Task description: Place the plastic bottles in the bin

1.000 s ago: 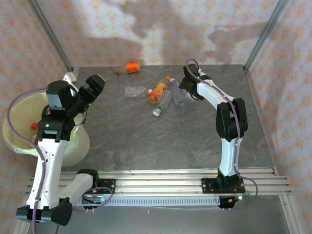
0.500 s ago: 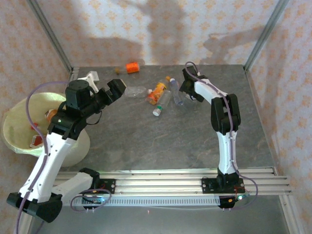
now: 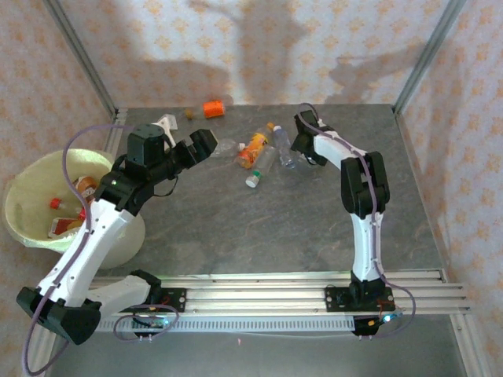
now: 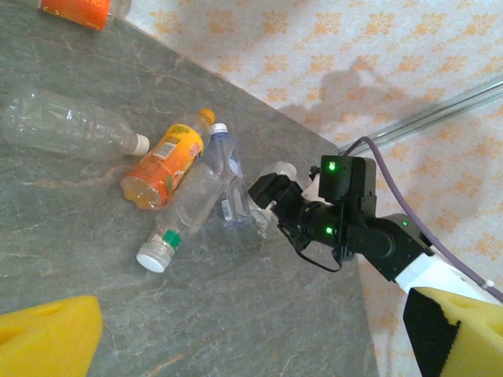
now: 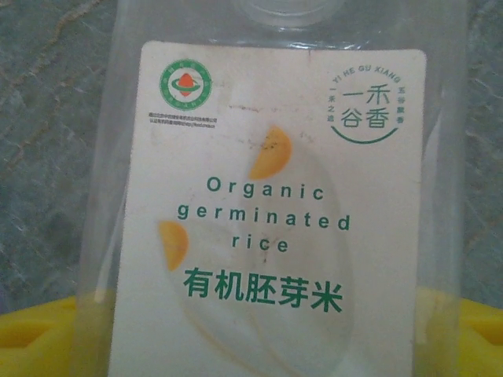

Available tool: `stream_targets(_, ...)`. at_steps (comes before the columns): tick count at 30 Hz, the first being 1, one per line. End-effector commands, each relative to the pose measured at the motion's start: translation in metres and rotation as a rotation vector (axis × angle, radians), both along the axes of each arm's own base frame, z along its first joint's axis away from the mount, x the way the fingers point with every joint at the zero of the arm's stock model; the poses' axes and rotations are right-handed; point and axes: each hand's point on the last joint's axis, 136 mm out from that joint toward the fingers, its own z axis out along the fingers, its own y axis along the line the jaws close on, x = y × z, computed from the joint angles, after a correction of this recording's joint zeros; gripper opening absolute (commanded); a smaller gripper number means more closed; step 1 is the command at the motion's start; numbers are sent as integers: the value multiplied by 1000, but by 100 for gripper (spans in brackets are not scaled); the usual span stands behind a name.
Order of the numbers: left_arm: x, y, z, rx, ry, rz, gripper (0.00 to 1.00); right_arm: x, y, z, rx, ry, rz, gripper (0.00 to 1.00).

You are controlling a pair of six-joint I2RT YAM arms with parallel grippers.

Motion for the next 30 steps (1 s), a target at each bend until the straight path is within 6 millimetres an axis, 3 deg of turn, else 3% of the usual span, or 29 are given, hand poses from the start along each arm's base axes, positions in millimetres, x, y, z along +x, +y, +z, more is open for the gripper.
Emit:
stream_targets(1,7,-4,6,12,-42,-4,100,0,-7,29,-19,-84,21,81)
stream_targets(5,9,-9,2,32,-36,-35,100,-11,-9,45,-19,-139,53,79)
stream_targets(13,17,-25,-13,24,-12,-72,100,-46,10,94,86,-315,248,73)
stream_targets(24,35,-72,-27,-19,9,-156,100,-119,87,162,225,-541,710,72)
stream_targets(30,36,-107,-30,-12,6,-236,100,-163,129,185,244,-648,982,71)
